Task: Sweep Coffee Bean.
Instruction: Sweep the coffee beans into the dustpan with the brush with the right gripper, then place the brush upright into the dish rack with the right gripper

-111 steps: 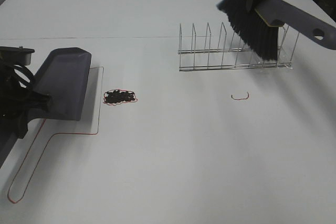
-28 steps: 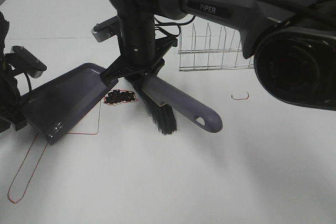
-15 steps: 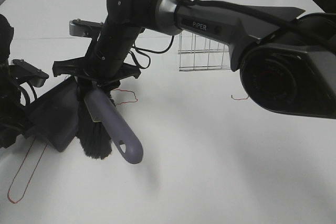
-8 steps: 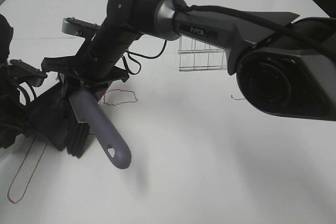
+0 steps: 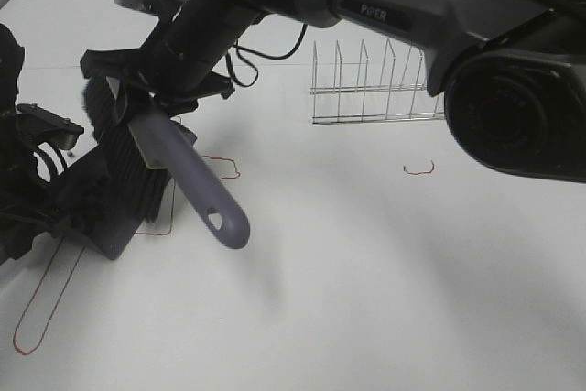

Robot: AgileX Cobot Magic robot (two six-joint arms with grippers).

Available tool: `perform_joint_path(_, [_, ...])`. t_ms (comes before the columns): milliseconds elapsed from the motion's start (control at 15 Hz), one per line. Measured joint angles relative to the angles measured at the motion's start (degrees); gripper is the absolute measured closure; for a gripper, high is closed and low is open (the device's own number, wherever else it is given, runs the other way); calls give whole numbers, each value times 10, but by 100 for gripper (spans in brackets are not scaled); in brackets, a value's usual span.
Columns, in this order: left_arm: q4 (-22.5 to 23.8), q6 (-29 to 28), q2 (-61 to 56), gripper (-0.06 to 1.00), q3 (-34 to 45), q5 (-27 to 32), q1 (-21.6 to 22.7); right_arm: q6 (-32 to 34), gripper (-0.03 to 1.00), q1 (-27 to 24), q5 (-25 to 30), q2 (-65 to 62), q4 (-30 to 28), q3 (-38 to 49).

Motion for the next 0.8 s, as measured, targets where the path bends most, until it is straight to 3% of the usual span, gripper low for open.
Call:
perform_joint_path(267, [-11, -14, 0, 61, 0, 0, 0, 6, 62, -32, 54, -38, -42, -11])
perform_joint_path(533, [-18, -40, -41, 61, 0, -17, 6, 58, 62, -33, 132, -87, -189, -11])
perform_joint_path(800, [-81, -47, -83, 61, 0, -19, 38, 96, 62, -33, 167, -131, -316, -13])
